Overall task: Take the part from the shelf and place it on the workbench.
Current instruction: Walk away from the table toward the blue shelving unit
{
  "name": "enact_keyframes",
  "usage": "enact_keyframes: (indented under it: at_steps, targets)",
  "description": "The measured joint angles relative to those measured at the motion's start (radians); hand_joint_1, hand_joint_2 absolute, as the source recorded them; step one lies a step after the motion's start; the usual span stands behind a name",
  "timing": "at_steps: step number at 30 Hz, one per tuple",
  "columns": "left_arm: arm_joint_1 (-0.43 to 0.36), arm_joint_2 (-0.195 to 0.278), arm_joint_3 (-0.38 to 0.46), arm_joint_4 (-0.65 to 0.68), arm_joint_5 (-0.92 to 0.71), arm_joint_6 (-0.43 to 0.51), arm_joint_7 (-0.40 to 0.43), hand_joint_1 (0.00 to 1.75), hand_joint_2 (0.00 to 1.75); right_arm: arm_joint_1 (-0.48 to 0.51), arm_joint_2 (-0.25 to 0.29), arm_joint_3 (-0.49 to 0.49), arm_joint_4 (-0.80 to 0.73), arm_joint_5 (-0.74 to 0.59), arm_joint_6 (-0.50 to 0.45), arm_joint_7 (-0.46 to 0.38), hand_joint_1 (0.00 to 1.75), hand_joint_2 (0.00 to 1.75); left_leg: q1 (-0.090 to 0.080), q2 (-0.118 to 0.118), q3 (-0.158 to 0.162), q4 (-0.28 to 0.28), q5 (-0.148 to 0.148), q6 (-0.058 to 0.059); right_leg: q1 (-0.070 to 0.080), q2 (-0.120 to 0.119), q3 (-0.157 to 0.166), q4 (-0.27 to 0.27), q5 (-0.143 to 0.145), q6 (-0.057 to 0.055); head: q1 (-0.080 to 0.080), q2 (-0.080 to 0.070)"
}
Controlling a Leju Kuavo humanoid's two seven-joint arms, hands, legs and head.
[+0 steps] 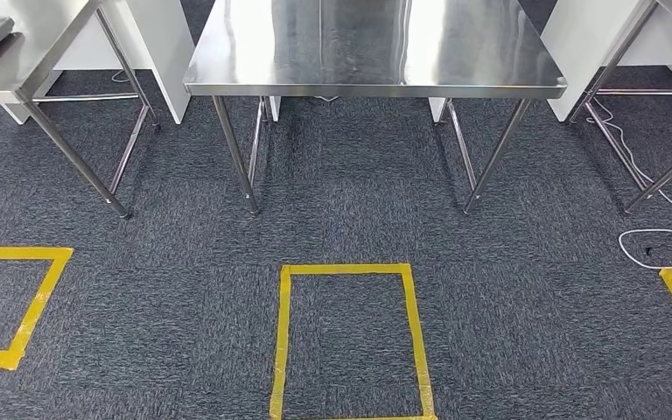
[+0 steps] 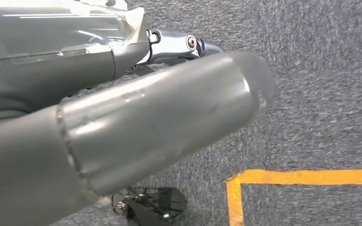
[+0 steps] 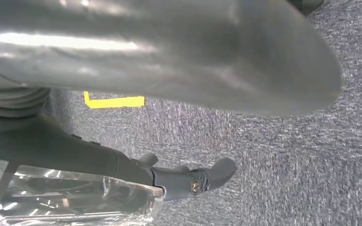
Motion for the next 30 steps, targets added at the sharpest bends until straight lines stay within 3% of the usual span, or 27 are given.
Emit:
enact_keyframes:
  at_steps: [2,4,6,8,9,10,11,13,15,16,17,19,20,21,23,24,25,26,27,28,30]
  targets:
    - [-0.001,0.0,0.0,0.0,0.0,0.0,-0.001,0.0,0.0,-0.001,0.001,0.0,0.0,-0.001,-0.001,-0.001,0.0,0.0,-0.006,-0.001,0.007,-0.026,-0.006,0.008,0.002,0.0,-0.009,0.004,0.012,0.016,0.001,0.0]
    - [-0.001,0.0,0.0,0.0,-0.002,0.0,-0.002,0.0,0.0,0.0,0.0,0.0,0.0,-0.003,-0.003,-0.001,0.0,0.0,-0.004,0.003,-0.008,-0.035,0.008,0.028,0.004,0.002,-0.022,0.014,0.008,0.028,0.001,0.0]
    - [-0.002,0.0,0.0,0.0,-0.004,0.0,-0.003,0.0,0.0,0.002,0.0,0.0,0.0,-0.005,-0.007,-0.001,0.0,0.0,-0.001,0.008,-0.033,-0.043,0.032,0.049,0.005,0.006,-0.05,0.076,-0.053,0.024,0.007,0.0]
    - [-0.003,0.0,0.0,0.0,-0.007,0.0,-0.003,0.0,0.0,0.001,0.001,0.0,0.0,-0.006,-0.009,-0.001,0.0,0.0,-0.003,0.011,-0.063,-0.043,0.056,0.056,0.002,0.008,-0.085,0.198,-0.144,0.015,0.012,0.0]
    - [-0.003,0.0,0.0,0.0,-0.008,0.0,-0.003,0.0,0.0,0.001,0.002,0.0,0.0,-0.006,-0.009,-0.001,0.0,0.0,-0.003,0.013,-0.079,-0.042,0.069,0.055,0.001,0.009,-0.094,0.257,-0.171,0.018,0.013,0.0]
    - [-0.003,0.0,0.0,0.0,-0.008,0.0,-0.003,0.0,0.0,0.0,0.002,0.0,0.0,-0.007,-0.01,-0.001,0.0,0.0,-0.003,0.015,-0.094,-0.042,0.082,0.053,-0.001,0.009,-0.091,0.295,-0.177,0.025,0.013,0.0]
    - [-0.003,0.0,0.0,0.0,-0.009,0.0,-0.003,0.0,0.0,0.0,0.002,0.0,0.0,-0.007,-0.01,-0.001,0.0,0.0,-0.004,0.017,-0.11,-0.041,0.096,0.051,-0.001,0.009,-0.072,0.3,-0.161,0.036,0.014,0.0]
    - [-0.004,0.0,0.0,0.0,-0.01,0.0,-0.003,0.0,0.0,-0.001,0.002,0.0,0.0,-0.008,-0.01,-0.001,0.0,0.0,-0.004,0.018,-0.138,-0.04,0.123,0.044,-0.003,0.009,0.015,0.209,-0.111,0.051,0.014,0.0]
    - [-0.005,0.0,0.001,0.0,-0.012,0.0,-0.002,0.0,0.0,-0.005,0.001,0.0,0.0,-0.008,-0.011,-0.001,0.0,0.0,-0.007,0.018,-0.155,-0.039,0.147,0.033,0.001,0.01,0.139,0.034,-0.106,0.042,0.014,0.0]
    - [-0.006,0.0,0.001,0.0,-0.013,0.001,-0.003,0.0,0.0,-0.007,0.001,0.0,0.0,-0.008,-0.011,-0.001,0.0,0.0,-0.009,0.018,-0.159,-0.041,0.161,0.028,0.004,0.011,0.177,-0.031,-0.114,0.035,0.013,0.0]
    - [-0.006,0.0,0.001,0.0,-0.013,0.001,-0.002,0.0,0.0,-0.009,0.001,0.0,0.0,-0.008,-0.012,-0.001,0.0,0.0,-0.01,0.019,-0.162,-0.045,0.175,0.023,0.007,0.012,0.195,-0.069,-0.119,0.029,0.012,0.0]
    - [-0.004,0.001,0.001,0.001,-0.014,0.002,-0.002,0.0,0.0,-0.007,0.002,0.0,0.0,-0.009,-0.012,0.0,0.0,0.0,-0.007,0.018,-0.168,-0.05,0.188,0.014,0.003,0.01,0.178,-0.069,-0.106,0.016,0.009,0.0]
    - [-0.002,0.002,0.001,0.001,-0.014,0.002,-0.002,0.0,0.0,-0.006,0.003,0.0,0.0,-0.009,-0.012,0.002,0.0,0.0,-0.004,0.016,-0.175,-0.038,0.165,0.008,-0.001,0.007,0.168,-0.065,-0.096,0.004,0.008,0.0]
    - [0.0,0.002,0.002,0.001,-0.014,0.002,-0.001,0.0,0.0,-0.004,0.003,0.0,0.0,-0.01,-0.012,0.003,0.0,0.0,-0.002,0.014,-0.184,-0.005,0.119,0.003,-0.004,0.003,0.157,-0.063,-0.084,-0.008,0.006,0.0]
    - [0.001,0.003,0.002,0.001,-0.014,0.002,0.0,0.0,0.0,-0.002,0.003,-0.001,0.0,-0.011,-0.012,0.004,0.0,0.0,0.0,0.011,-0.209,0.119,0.002,-0.005,-0.002,-0.003,0.126,-0.058,-0.059,-0.025,0.004,0.0]
    - [0.001,0.003,0.002,0.002,-0.014,0.002,0.0,0.0,0.0,-0.001,0.003,-0.001,0.0,-0.01,-0.012,0.004,0.0,0.0,0.001,0.01,-0.218,0.189,-0.034,-0.008,0.001,-0.004,0.107,-0.053,-0.047,-0.027,0.004,0.0]
    - [0.0,0.003,0.002,0.002,-0.014,0.002,0.0,0.0,0.0,-0.001,0.003,-0.001,0.0,-0.01,-0.012,0.004,0.0,0.0,0.001,0.009,-0.218,0.24,-0.042,-0.009,0.003,-0.005,0.088,-0.045,-0.036,-0.027,0.004,0.0]
    - [0.0,0.003,0.002,0.002,-0.014,0.002,0.0,0.0,0.0,-0.001,0.003,-0.001,0.0,-0.01,-0.012,0.004,0.0,0.0,0.001,0.008,-0.204,0.263,-0.027,-0.01,0.004,-0.005,0.068,-0.036,-0.027,-0.025,0.004,0.0]
    - [0.0,0.003,0.003,0.002,-0.014,0.002,0.0,0.0,0.0,-0.001,0.003,-0.001,0.0,-0.01,-0.012,0.004,0.0,0.0,0.002,0.008,-0.173,0.25,0.001,-0.009,0.004,-0.005,0.048,-0.023,-0.02,-0.022,0.004,0.0]
    - [-0.001,0.003,0.003,0.002,-0.014,0.002,0.0,0.0,0.0,-0.001,0.003,-0.001,0.0,-0.009,-0.012,0.004,0.0,0.0,0.002,0.007,-0.124,0.203,0.022,-0.006,0.004,-0.005,0.028,-0.01,-0.014,-0.018,0.003,0.0]
    - [-0.005,0.004,0.003,0.001,-0.014,0.004,0.0,0.0,0.0,-0.002,0.004,-0.001,0.0,-0.008,-0.012,0.002,0.0,0.0,-0.001,0.004,-0.017,0.064,0.01,0.004,0.007,-0.004,-0.004,0.011,-0.003,-0.009,0.004,0.0]
